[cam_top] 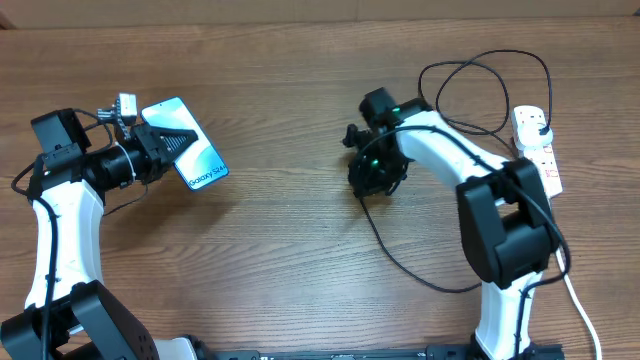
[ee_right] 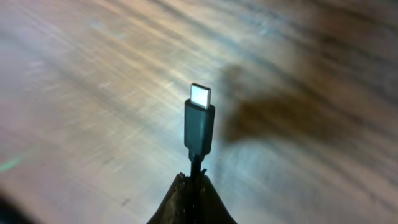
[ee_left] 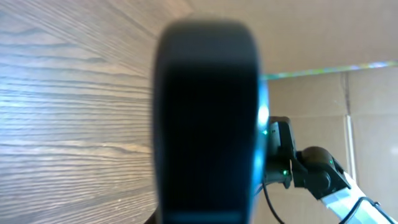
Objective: Plug charger to phone and switch on socket
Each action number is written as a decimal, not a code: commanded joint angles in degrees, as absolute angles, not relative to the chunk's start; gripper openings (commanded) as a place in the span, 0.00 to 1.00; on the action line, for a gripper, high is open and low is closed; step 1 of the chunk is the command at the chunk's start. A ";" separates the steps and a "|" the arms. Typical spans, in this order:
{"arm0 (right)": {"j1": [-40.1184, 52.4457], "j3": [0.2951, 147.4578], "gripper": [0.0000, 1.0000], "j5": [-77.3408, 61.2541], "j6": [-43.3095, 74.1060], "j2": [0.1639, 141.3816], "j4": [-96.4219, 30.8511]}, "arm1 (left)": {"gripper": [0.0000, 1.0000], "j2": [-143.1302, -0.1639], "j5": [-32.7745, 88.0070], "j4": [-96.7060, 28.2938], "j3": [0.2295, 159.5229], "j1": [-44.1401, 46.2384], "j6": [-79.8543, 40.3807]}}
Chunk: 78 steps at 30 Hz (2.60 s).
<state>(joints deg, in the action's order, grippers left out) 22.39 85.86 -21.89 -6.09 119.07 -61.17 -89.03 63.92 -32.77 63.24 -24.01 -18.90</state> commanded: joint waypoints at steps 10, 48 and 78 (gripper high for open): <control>23.24 86.00 0.04 -50.46 -17.08 104.60 -68.75 | 0.04 -87.57 70.28 -26.76 63.86 -18.15 -24.56; 32.14 86.00 0.04 -56.45 -5.30 102.41 -54.87 | 0.05 -87.61 67.83 -16.75 63.83 -5.65 -41.39; 32.18 86.00 0.04 -56.66 -4.45 102.41 -53.06 | 0.04 -87.64 62.48 -16.01 63.83 -3.60 -41.65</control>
